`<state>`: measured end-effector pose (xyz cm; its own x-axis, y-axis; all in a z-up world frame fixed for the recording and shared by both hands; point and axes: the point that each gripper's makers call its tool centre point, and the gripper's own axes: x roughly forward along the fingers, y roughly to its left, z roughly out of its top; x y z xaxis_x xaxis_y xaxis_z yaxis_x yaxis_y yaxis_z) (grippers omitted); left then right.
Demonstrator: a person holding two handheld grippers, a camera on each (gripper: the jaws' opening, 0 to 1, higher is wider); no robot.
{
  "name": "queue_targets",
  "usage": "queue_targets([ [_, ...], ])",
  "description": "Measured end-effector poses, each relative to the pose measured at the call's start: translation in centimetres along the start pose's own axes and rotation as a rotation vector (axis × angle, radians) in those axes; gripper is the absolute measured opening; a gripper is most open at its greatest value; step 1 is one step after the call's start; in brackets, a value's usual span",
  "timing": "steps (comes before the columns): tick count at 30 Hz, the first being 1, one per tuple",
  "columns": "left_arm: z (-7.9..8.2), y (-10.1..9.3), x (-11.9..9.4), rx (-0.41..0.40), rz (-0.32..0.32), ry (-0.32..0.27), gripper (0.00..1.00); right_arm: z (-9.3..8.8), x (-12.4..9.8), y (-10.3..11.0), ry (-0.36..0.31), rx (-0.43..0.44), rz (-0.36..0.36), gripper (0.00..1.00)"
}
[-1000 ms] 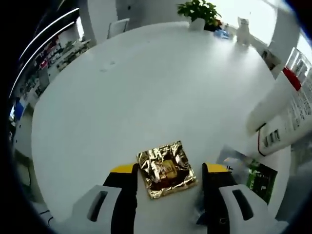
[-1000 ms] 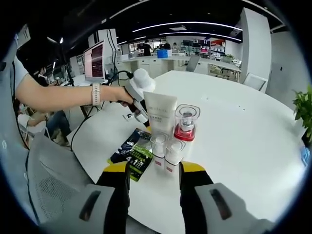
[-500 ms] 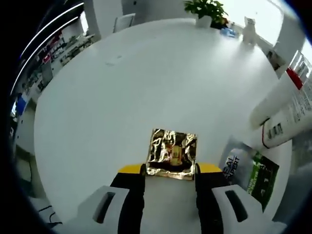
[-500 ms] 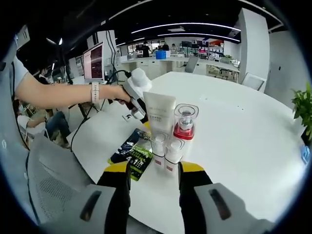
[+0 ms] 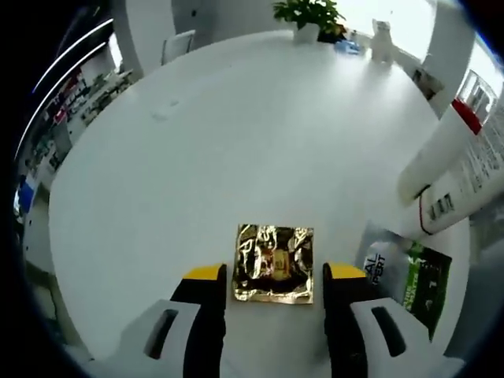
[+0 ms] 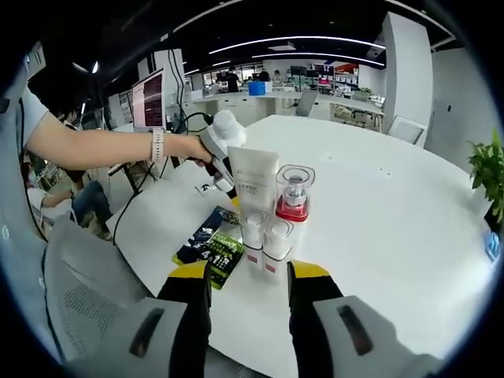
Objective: Arrange the skincare products in the storage area until every visible bottle or jar stands upright without overlapping.
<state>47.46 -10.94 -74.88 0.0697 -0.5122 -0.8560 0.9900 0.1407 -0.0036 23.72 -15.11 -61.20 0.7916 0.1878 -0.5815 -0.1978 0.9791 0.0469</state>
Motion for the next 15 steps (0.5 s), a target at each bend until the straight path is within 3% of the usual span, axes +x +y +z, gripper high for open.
queue_targets([
  [4,0.0,-0.3,-0.1,0.024,-0.015,0.011,0.37,0.1,0.1,0.0,0.002,-0.007,0.002,0.38],
  [15,-0.9,-1.2,-1.5,0.068,-0.037,0.017,0.37,0.7,0.2,0.3,-0.002,-0.029,0.012,0.39],
])
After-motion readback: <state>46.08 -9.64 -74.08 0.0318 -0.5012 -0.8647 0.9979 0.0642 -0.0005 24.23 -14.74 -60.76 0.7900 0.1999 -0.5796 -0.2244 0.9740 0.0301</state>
